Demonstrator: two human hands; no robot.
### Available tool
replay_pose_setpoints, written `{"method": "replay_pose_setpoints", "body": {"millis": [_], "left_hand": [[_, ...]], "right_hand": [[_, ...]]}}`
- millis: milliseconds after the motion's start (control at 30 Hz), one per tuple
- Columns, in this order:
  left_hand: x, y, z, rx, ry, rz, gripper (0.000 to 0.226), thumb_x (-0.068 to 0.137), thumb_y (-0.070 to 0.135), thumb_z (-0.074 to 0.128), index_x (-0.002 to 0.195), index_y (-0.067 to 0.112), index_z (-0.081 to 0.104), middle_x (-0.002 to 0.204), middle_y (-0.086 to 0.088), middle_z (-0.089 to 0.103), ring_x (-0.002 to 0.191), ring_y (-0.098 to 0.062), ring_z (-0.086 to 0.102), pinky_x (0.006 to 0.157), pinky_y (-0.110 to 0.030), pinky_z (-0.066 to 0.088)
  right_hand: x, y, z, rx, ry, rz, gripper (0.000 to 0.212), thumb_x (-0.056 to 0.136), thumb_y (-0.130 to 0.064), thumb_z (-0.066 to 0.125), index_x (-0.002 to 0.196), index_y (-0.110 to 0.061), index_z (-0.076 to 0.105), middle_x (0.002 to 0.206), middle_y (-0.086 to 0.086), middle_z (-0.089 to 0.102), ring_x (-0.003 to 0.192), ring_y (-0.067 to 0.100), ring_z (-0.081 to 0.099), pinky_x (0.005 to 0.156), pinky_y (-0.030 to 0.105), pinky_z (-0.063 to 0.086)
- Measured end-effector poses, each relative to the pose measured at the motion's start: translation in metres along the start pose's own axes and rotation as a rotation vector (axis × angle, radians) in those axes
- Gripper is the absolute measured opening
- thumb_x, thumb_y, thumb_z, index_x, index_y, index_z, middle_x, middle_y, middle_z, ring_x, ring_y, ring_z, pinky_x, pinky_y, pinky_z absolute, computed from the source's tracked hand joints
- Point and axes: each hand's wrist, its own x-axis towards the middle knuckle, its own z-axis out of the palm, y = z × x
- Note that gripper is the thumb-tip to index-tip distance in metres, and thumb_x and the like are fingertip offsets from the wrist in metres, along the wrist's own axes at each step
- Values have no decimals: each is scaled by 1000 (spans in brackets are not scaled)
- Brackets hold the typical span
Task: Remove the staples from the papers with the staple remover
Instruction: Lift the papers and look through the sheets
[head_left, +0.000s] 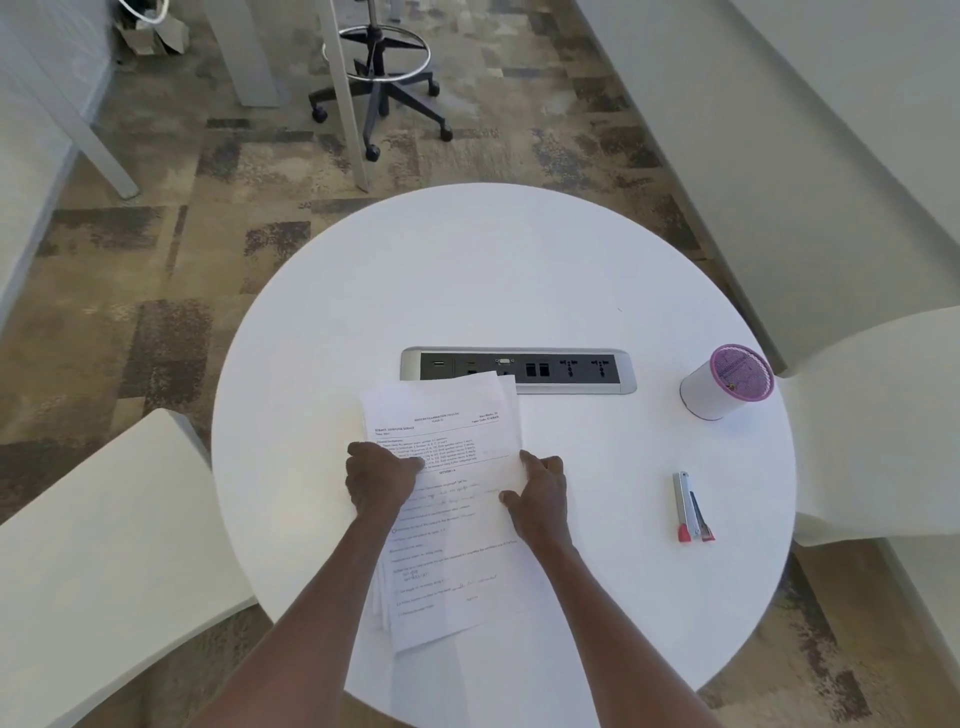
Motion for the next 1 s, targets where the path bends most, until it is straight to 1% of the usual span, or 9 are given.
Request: {"method": "replay_pose_setpoints", "body": {"millis": [167, 267, 400, 533, 667, 767, 833, 933, 1000], "left_hand": [[-1, -9, -7, -182, -48, 40, 49, 71, 23, 87, 110, 4, 64, 112, -12, 71, 102, -36, 66, 91, -49, 54], [-7, -11, -16, -347, -117, 202, 35, 74, 18, 86, 105, 14, 70, 102, -2, 74, 95, -26, 69, 79, -30, 53], [-15, -3, -30, -387, -224, 385, 31, 75, 30, 85, 102, 29, 71, 95, 18, 75, 90, -3, 69, 67, -18, 47], [-22, 11, -40, -419, -255, 437, 29, 73, 34, 86, 97, 35, 70, 91, 23, 75, 87, 1, 70, 70, -23, 50], [-35, 32, -42, -500, -192, 518, 27, 82, 29, 80, 107, 28, 69, 98, 16, 76, 90, -4, 72, 74, -27, 55], [-50, 49, -42, -473, -71, 591, 14, 92, 24, 67, 106, 22, 65, 100, 13, 72, 92, -14, 70, 74, -32, 54], [-61, 61, -42, -471, -2, 648, 8, 95, 21, 62, 103, 21, 63, 96, 12, 70, 90, -16, 67, 68, -25, 49], [-84, 79, -43, -527, 111, 727, 5, 96, 18, 61, 100, 20, 62, 93, 11, 67, 86, -16, 64, 65, -18, 43], [-95, 88, -45, -591, 142, 728, 10, 96, 19, 61, 106, 19, 64, 97, 10, 69, 88, -14, 64, 67, -20, 44]], "right_hand": [[4, 4, 0, 61, -18, 41, 66, 81, -5, 75, 141, -9, 47, 131, 10, 43, 124, 28, 49, 107, 33, 43], [10, 4, -8, 183, -9, 113, 68, 74, -15, 85, 133, -9, 51, 126, 10, 48, 116, 27, 55, 97, 32, 47], [17, -2, -28, 356, 36, 136, 79, 66, -26, 91, 132, -9, 50, 123, 7, 56, 113, 24, 58, 96, 37, 51], [20, -10, -59, 620, -21, 84, 53, 70, -17, 89, 113, -10, 60, 111, 3, 71, 99, 22, 70, 74, 29, 58], [14, -26, -87, 689, 30, 1, 20, 78, -10, 81, 95, -15, 71, 93, -2, 78, 83, 18, 75, 60, 18, 56], [10, -41, -101, 591, 185, -41, 20, 81, -9, 76, 100, -14, 69, 94, 0, 75, 84, 20, 72, 71, 28, 58], [7, -50, -109, 532, 288, -93, 20, 82, -9, 73, 101, -15, 69, 92, -3, 74, 81, 16, 70, 68, 23, 53], [-3, -63, -123, 614, 371, -177, 21, 84, -6, 69, 88, -27, 69, 83, -10, 73, 80, 19, 70, 64, 18, 53], [-6, -70, -131, 740, 368, -181, 21, 85, -4, 68, 86, -25, 70, 87, 1, 76, 85, 25, 72, 73, 26, 59]]}}
